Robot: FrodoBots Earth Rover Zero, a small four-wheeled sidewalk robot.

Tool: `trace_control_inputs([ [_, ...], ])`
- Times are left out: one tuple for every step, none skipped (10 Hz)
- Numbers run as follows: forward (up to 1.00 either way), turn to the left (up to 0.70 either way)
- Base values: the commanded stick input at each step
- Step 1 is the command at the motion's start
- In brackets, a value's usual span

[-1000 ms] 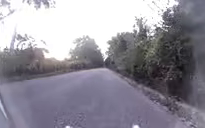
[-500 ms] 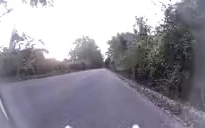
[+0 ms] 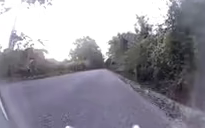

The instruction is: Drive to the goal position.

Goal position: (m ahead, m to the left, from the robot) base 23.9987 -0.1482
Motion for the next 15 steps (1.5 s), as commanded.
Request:
trace_control_inputs([
  [0.70,0.00],
  [0.70,0.00],
  [0.70,0.00],
  [0.70,0.00],
  [0.70,0.00],
  [0.70,0.00],
  [0.70,0.00],
  [0.70,0.00],
  [0.70,0.00],
  [0.70,0.00],
  [0.70,0.00],
  [0.70,0.00],
  [0.70,0.00],
  [0.70,0.00],
  [0.70,0.00],
])
